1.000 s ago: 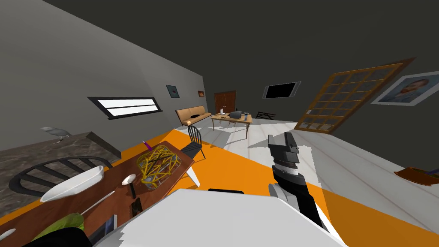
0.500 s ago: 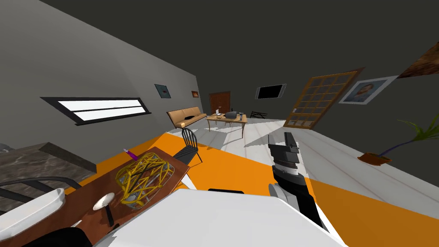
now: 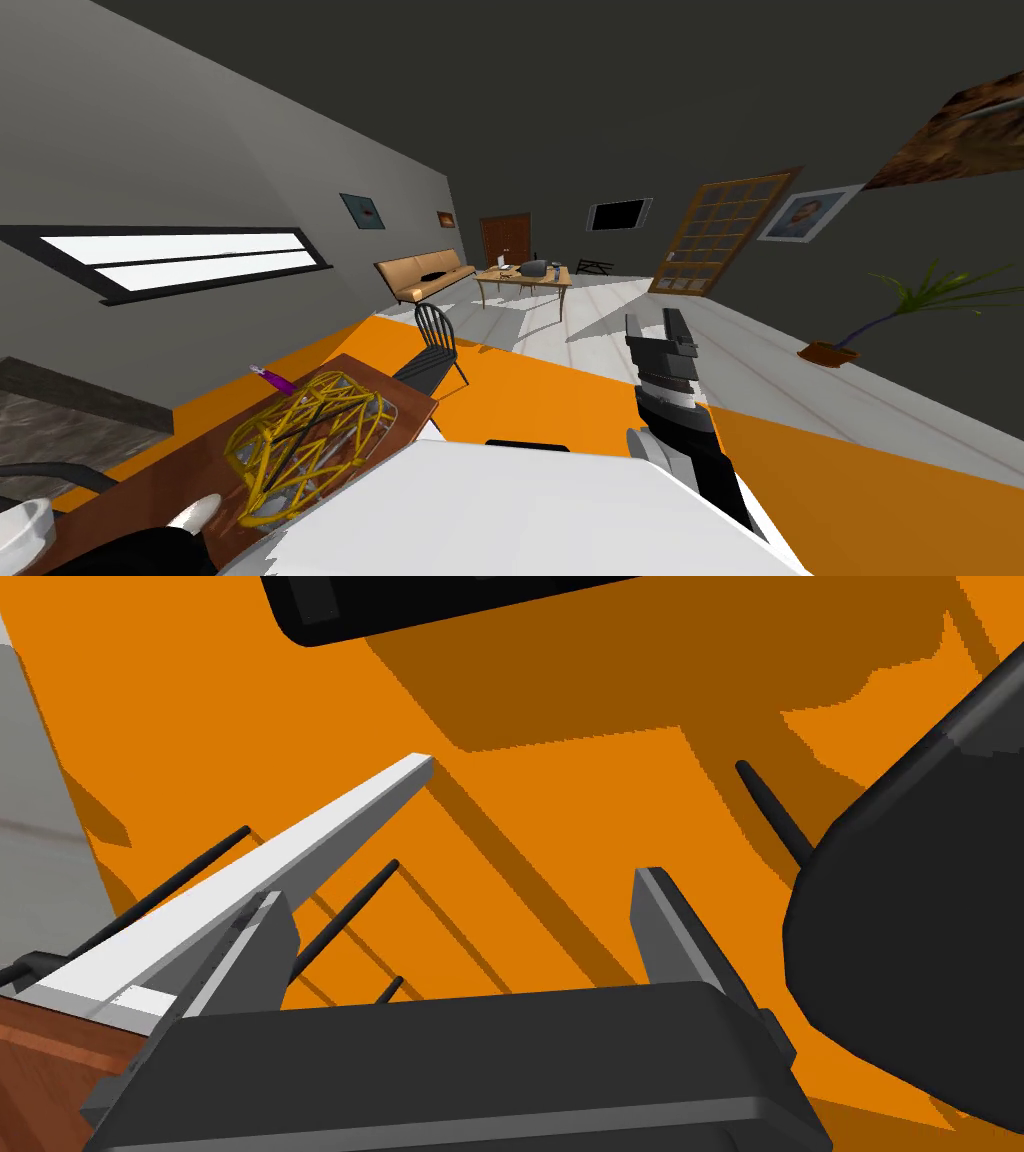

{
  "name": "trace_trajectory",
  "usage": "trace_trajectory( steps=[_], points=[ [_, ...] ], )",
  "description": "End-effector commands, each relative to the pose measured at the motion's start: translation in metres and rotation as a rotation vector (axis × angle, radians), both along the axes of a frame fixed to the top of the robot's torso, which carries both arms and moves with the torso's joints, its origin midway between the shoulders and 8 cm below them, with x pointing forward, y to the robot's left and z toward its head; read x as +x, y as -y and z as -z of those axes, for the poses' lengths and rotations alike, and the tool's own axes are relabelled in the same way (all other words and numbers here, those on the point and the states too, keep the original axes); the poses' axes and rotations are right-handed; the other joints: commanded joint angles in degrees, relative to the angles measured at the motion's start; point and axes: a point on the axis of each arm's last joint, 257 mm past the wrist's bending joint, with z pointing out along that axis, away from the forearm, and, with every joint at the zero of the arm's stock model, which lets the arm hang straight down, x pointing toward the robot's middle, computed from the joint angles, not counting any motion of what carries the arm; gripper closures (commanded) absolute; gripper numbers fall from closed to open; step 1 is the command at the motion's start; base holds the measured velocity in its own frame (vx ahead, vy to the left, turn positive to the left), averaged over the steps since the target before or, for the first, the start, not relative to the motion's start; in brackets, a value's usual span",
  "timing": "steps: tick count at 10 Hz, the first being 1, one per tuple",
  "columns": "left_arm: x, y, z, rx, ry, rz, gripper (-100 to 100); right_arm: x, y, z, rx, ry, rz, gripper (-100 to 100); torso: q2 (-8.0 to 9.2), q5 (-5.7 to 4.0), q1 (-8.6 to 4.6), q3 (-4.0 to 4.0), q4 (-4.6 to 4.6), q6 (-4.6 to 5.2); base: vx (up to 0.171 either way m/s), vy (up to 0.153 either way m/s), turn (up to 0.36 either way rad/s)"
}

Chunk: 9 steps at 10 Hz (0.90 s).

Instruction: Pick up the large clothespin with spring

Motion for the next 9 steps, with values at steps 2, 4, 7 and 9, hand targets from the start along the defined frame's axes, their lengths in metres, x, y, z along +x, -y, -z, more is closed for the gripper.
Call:
trace_trajectory(
  steps=[2, 4, 7, 9],
  points=[
    [-0.035, -0.037, -0.004, 0.041, -0.101, -0.009, -100, 0.0, 0.0, 0.0, 0.0, 0.0, 0.0, 0, -0.11, 0.03, 0.18, -0.06, -0.02, 0.01, 0.091, 0.13, -0.19],
    [-0.053, -0.065, -0.007, 0.073, -0.159, -0.012, -100, 0.0, 0.0, 0.0, 0.0, 0.0, 0.0, 0, -0.15, 0.07, 0.28, -0.09, -0.04, 0.0, 0.082, 0.151, -0.123],
    [-0.059, -0.1, -0.011, 0.117, -0.2, -0.02, -100, 0.0, 0.0, 0.0, 0.0, 0.0, 0.0, 0, -0.13, 0.09, 0.32, -0.07, -0.02, -0.01, 0.068, 0.156, -0.098],
    [-0.055, -0.121, -0.012, 0.143, -0.21, -0.027, -100, 0.0, 0.0, 0.0, 0.0, 0.0, 0.0, 0, -0.1, 0.08, 0.32, -0.06, -0.02, -0.02, 0.049, 0.161, -0.059]
  ],
)
